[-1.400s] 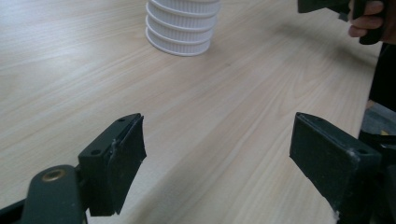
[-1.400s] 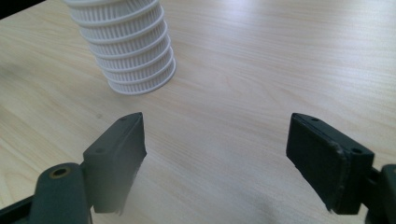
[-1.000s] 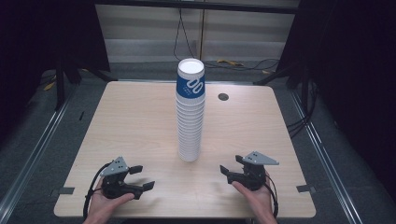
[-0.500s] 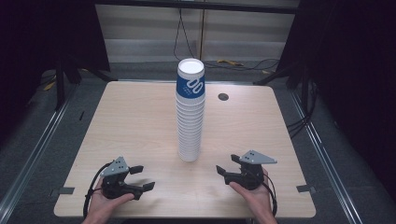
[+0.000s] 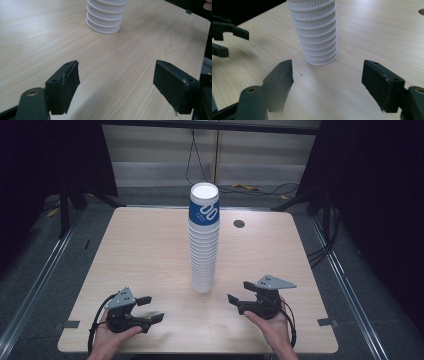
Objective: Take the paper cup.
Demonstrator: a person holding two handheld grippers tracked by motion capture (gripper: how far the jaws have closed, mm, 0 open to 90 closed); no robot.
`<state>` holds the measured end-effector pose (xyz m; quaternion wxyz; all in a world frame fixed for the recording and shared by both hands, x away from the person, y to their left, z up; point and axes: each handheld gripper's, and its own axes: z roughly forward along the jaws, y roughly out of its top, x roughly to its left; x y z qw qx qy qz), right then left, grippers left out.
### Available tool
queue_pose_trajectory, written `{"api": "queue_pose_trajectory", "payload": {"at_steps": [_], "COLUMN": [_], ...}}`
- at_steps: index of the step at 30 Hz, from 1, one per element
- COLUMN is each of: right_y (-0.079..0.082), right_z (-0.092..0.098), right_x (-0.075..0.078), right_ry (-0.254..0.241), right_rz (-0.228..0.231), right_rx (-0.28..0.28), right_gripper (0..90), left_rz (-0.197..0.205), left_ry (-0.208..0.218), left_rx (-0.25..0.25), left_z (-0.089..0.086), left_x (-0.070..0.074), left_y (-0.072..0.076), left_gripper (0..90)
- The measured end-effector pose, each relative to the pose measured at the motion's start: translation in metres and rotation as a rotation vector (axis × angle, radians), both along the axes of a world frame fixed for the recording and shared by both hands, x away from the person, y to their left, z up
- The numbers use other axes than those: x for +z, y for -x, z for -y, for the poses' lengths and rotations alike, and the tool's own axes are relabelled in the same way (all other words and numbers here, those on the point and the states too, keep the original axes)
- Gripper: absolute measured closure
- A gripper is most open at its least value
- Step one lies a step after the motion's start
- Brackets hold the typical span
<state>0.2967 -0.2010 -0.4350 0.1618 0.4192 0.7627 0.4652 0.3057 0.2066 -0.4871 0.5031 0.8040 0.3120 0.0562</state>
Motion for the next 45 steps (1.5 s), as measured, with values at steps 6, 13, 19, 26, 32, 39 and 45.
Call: {"api": "queue_pose_trajectory", "payload": {"at_steps": [6,13,19,26,32,39,45], "right_y": [-0.004,-0.008,-0.012,-0.018,-0.028,-0.034,-0.041], "right_z": [-0.001,-0.004,-0.008,-0.014,-0.015,-0.016,-0.016], "right_x": [0.013,0.029,0.041,0.059,0.074,0.090,0.109], "right_ry": [-0.038,-0.054,-0.050,-0.043,-0.048,-0.058,-0.064], "right_rz": [0.009,0.032,0.038,0.062,0.054,0.080,0.094], "right_rx": [0.041,0.086,0.128,0.162,0.185,0.223,0.241], "right_gripper": [24.8,24.4,20.5,18.3,14.2,13.9,14.0], "left_rz": [-0.010,-0.006,-0.006,-0.016,-0.018,-0.024,-0.018], "left_ry": [-0.014,-0.014,-0.001,-0.011,-0.014,-0.017,-0.017], "left_rx": [-0.025,-0.034,-0.036,-0.034,-0.028,-0.032,-0.032], "left_z": [0.002,0.001,0.001,0.001,-0.001,0.000,-0.001], "left_x": [-0.002,-0.002,-0.001,-0.002,-0.003,-0.003,-0.003], "left_y": [0.002,0.002,0.002,0.002,0.002,0.001,0.002], "left_gripper": [21.8,24.7,27.5,23.3,22.4,22.5,22.4]}}
